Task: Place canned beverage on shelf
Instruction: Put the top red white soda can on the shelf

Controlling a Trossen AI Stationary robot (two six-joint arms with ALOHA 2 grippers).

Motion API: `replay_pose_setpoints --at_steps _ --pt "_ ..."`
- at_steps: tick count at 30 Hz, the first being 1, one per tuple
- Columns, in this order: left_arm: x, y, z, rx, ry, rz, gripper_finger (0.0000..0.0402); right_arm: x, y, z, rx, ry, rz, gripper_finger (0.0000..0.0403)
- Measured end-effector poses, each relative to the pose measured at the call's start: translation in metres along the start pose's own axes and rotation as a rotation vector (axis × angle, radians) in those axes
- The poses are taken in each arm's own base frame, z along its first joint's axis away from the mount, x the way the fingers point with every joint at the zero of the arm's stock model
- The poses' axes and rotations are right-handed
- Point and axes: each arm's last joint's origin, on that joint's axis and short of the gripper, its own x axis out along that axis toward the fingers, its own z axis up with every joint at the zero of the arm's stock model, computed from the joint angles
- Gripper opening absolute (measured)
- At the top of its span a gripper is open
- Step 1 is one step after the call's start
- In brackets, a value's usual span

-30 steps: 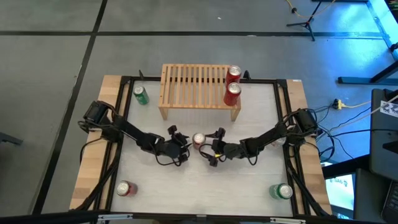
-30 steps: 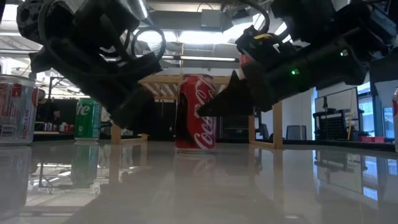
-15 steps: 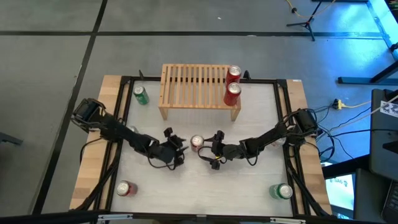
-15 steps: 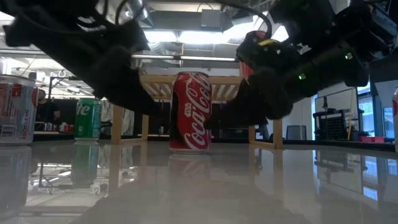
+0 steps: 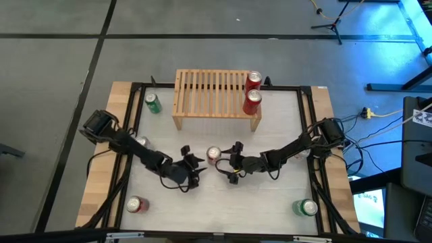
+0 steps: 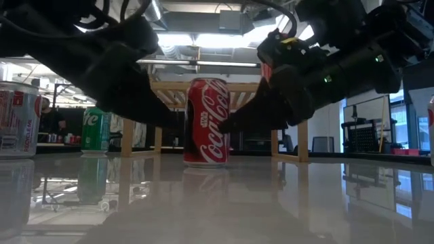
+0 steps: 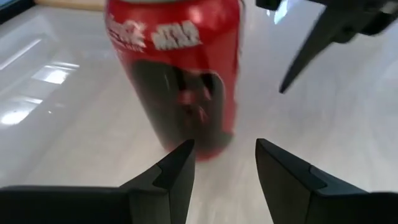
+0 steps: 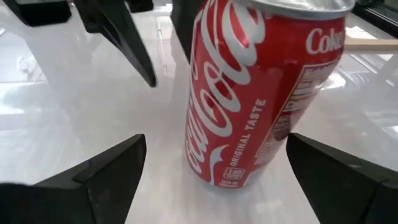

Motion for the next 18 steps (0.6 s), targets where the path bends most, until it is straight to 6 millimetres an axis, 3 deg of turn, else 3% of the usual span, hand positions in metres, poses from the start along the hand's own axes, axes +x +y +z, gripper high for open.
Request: replay_pose_setpoints --at_steps 11,18 --pt "0.007 0.012 0.001 0.011 0.027 0.068 0.0158 0.0 0.002 0.003 0.016 -0.021 0.078 0.0381" --pt "-0.015 0.012 0.015 0.052 0.024 0.016 0.0158 0.0 0.004 0.003 0.015 -0.015 0.139 0.0381"
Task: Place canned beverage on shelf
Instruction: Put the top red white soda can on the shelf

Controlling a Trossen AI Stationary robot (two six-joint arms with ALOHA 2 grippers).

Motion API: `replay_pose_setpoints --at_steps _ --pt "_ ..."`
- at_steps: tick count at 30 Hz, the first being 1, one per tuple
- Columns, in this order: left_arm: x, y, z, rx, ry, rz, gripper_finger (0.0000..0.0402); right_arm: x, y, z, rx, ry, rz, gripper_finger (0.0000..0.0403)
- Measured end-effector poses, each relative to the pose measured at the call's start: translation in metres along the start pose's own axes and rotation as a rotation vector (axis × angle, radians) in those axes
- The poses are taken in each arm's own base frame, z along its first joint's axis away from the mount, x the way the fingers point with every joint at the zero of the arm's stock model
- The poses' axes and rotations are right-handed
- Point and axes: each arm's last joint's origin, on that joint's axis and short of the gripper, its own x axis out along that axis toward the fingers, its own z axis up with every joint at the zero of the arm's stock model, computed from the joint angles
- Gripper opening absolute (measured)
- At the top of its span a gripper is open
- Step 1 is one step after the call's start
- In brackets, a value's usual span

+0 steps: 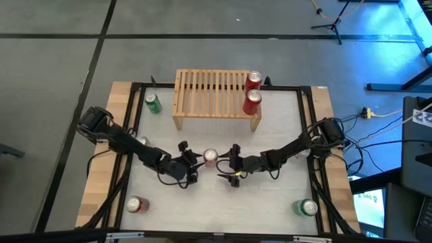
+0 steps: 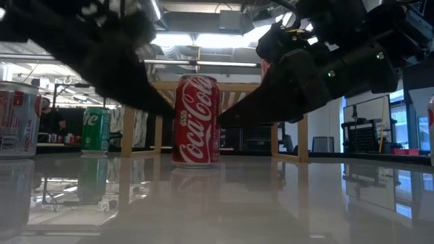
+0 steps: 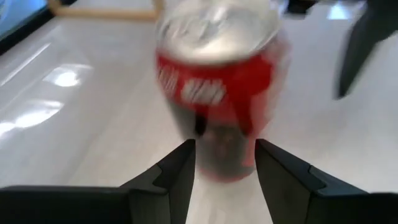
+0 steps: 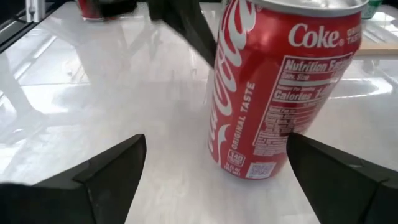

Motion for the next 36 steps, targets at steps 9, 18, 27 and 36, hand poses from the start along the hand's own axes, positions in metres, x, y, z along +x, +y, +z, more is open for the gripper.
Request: replay_pose_setpoints --at_steps 9,18,27,36 --pt "-0.02 0.001 0.022 0.022 -0.095 -0.08 0.0158 0.0 0.0 0.0 0.001 0.0 -0.003 0.0381" --pt "-0.019 0.001 0.03 0.086 -0.129 -0.08 0.0172 0.0 0.0 0.0 0.0 0.0 -0.01 0.0381" --pt "-0.024 -0.009 0.063 0.155 -0.106 -0.1 0.0309 0.0 0.0 0.0 -0.001 0.002 -0.01 0.0381" --pt "-0.029 -0.018 0.07 0.174 -0.074 -0.223 0.0394 0.0 0.0 -0.001 -0.003 0.01 -0.01 0.0381"
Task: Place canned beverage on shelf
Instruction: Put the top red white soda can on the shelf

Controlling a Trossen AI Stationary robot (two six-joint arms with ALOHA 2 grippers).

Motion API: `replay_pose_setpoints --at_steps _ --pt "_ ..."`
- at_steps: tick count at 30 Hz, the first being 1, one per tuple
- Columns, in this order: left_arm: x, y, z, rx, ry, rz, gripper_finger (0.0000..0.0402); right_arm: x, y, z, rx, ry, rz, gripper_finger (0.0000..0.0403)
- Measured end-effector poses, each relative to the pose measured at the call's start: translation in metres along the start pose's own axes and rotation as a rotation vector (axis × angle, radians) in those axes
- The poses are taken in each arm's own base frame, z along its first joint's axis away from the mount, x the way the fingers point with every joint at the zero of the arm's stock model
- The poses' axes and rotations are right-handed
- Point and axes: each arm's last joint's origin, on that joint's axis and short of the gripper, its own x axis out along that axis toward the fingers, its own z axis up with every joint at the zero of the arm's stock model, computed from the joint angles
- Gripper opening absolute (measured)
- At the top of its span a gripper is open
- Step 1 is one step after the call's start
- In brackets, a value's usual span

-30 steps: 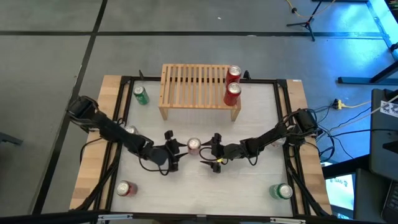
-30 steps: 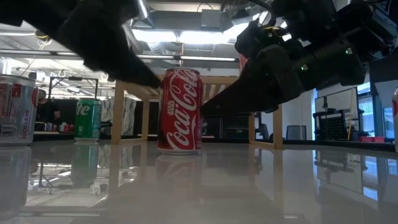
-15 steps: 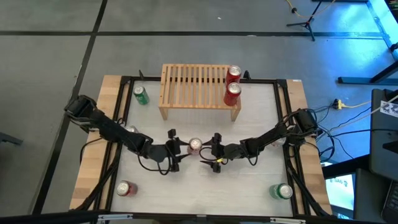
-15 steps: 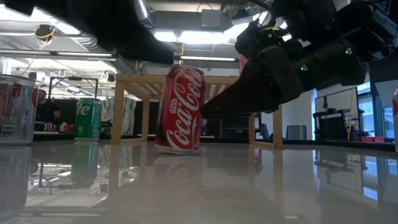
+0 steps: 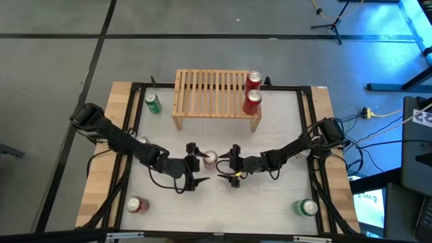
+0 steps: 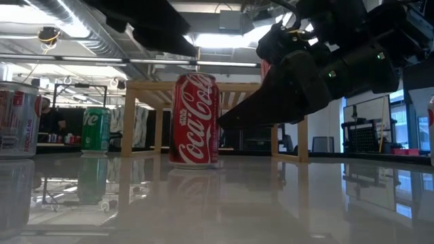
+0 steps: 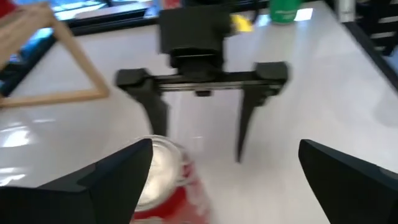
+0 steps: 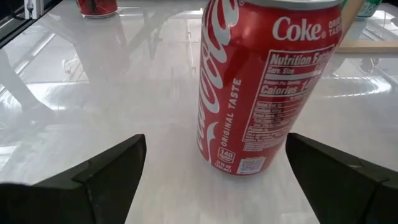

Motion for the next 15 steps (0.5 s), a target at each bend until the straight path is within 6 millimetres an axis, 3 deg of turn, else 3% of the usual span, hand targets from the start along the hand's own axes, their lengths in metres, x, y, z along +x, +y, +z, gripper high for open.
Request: replay_pose_setpoints --at_steps 8,11,15 --pt "0.004 -0.011 -0.001 -0.003 -0.014 -0.078 0.039 0.0 0.0 0.001 0.007 -0.006 0.0 0.0381" --pt "0.002 -0.007 0.013 -0.008 -0.001 -0.061 0.039 0.0 0.0 0.002 0.011 -0.018 0.002 0.0381" --pt "-0.005 0.001 0.045 -0.034 0.077 -0.012 0.039 0.001 0.0 0.003 0.012 -0.02 0.002 0.0381"
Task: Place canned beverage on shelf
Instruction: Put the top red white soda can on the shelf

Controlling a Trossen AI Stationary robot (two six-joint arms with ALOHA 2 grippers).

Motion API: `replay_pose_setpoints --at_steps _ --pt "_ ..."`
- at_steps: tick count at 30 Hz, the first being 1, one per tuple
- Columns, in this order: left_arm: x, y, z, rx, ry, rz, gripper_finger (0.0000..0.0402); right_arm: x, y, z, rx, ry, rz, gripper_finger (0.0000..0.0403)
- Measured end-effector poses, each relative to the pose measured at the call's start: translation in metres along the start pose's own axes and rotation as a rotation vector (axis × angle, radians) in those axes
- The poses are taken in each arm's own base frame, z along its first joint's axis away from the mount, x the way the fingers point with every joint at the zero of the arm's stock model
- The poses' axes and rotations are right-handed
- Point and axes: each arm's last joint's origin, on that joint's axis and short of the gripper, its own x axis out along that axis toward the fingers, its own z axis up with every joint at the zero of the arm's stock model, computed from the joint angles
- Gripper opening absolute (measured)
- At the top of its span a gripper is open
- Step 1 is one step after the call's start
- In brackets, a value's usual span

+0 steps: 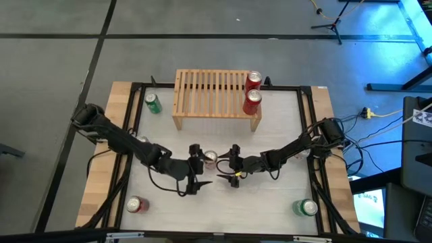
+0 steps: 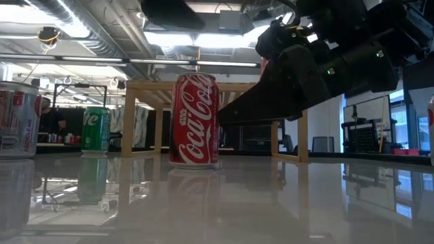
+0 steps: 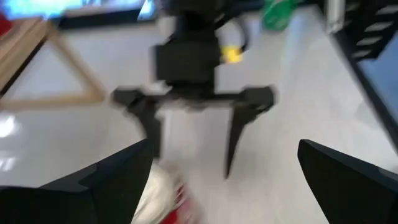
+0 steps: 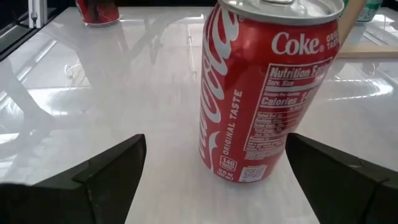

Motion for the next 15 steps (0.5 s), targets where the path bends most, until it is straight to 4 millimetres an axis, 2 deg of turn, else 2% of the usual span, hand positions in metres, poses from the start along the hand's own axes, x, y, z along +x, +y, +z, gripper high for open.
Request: replay_pose_setpoints --at_steps 4,6,9,15 --pt "-0.003 0.021 0.015 -0.07 0.118 0.088 0.039 0.0 0.0 -0.001 -0.002 0.007 -0.001 0.0381" --pt "0.0 0.033 0.014 -0.106 0.165 0.123 0.039 0.0 0.0 -0.002 -0.005 0.019 0.004 0.0381" --pt "0.007 0.047 0.01 -0.175 0.236 0.061 0.0389 0.0 0.0 -0.003 -0.007 0.03 0.005 0.0381" --pt "0.032 0.06 0.002 -0.198 0.298 0.001 0.0389 0.0 0.001 -0.004 -0.009 0.039 0.029 0.0381"
